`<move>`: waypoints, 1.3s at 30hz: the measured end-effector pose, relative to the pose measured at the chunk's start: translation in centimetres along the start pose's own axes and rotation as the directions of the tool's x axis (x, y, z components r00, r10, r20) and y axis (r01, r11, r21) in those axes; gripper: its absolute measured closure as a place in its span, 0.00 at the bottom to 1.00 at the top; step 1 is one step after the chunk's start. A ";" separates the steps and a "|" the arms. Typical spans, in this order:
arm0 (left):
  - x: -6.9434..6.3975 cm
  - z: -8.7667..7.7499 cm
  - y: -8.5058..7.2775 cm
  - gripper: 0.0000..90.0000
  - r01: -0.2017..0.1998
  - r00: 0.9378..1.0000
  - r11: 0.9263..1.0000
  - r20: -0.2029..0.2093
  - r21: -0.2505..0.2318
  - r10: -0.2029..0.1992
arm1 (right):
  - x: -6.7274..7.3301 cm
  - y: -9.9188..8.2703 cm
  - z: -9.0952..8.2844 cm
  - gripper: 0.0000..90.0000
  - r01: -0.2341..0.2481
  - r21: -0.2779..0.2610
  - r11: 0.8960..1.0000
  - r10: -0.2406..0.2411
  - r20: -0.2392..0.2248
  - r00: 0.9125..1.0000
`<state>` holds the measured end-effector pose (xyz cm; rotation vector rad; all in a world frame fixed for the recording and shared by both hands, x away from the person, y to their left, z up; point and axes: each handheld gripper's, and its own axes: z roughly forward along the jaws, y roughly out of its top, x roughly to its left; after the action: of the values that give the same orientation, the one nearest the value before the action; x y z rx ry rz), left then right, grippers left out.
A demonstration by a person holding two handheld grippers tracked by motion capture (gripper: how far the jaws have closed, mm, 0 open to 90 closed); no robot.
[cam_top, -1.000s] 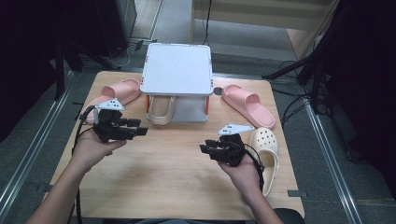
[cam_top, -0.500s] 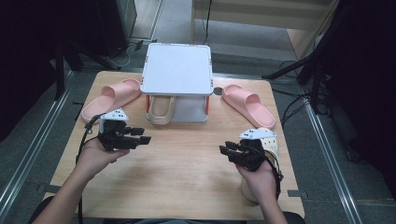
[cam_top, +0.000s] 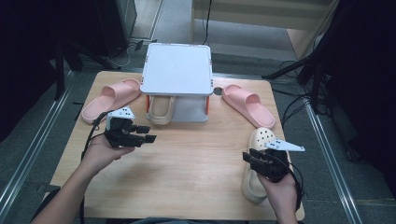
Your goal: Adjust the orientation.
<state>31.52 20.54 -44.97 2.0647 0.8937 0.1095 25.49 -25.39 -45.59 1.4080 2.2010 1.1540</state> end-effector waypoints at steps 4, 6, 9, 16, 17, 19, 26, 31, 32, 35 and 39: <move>0.1 0.4 0.1 0.55 -0.003 1.000 1.000 0.014 -0.005 0.003 | -0.7 -0.9 -0.8 0.72 -0.031 0.009 0.999 0.030 0.024 0.999; 0.1 0.7 0.3 0.55 -0.008 1.000 1.000 0.018 0.004 0.008 | -0.9 -1.4 -1.1 0.71 -0.044 0.012 0.999 0.044 0.034 0.998; 0.2 1.0 0.5 0.55 -0.006 1.000 1.000 0.023 0.010 0.005 | -1.0 -1.8 -1.3 0.67 -0.061 0.015 0.998 0.060 0.056 0.997; 0.2 1.7 0.9 0.55 -0.007 0.999 1.000 0.035 0.025 0.006 | -1.7 -2.1 -0.4 0.60 -0.130 0.023 0.991 0.127 0.099 0.987; 0.2 1.7 0.9 0.55 -0.009 0.999 1.000 0.040 0.027 0.008 | -1.7 -2.1 0.0 0.59 -0.141 0.025 0.990 0.138 0.095 0.986; 0.2 1.7 0.9 0.56 -0.020 0.999 0.999 0.037 0.026 0.019 | -1.7 -1.9 0.8 0.59 -0.141 0.042 0.989 0.135 0.112 0.984; 0.0 1.6 0.9 0.61 -0.031 0.999 0.999 0.042 0.019 0.030 | -1.9 -0.9 2.6 0.69 -0.181 0.071 0.981 0.169 0.151 0.974; 0.0 1.6 0.8 0.63 -0.041 0.999 0.999 0.034 0.014 0.041 | -2.1 -0.5 2.7 0.76 -0.211 0.083 0.974 0.195 0.162 0.967; 0.0 1.6 0.8 0.63 -0.041 0.999 0.999 0.034 0.014 0.041 | -2.1 -0.5 2.7 0.76 -0.211 0.083 0.974 0.195 0.162 0.967; 0.1 1.6 0.8 0.63 -0.039 0.999 0.999 0.031 0.016 0.039 | -2.0 -0.4 2.1 0.84 -0.211 0.061 0.976 0.198 0.172 0.965; -0.1 1.4 0.8 0.64 -0.041 0.999 0.999 0.032 0.003 0.041 | -2.4 -0.1 1.0 0.87 -0.232 0.010 0.973 0.227 0.157 0.961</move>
<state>32.45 19.23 -45.19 2.0829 0.8327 0.0972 27.19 -26.98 -46.71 1.7400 1.9950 1.0475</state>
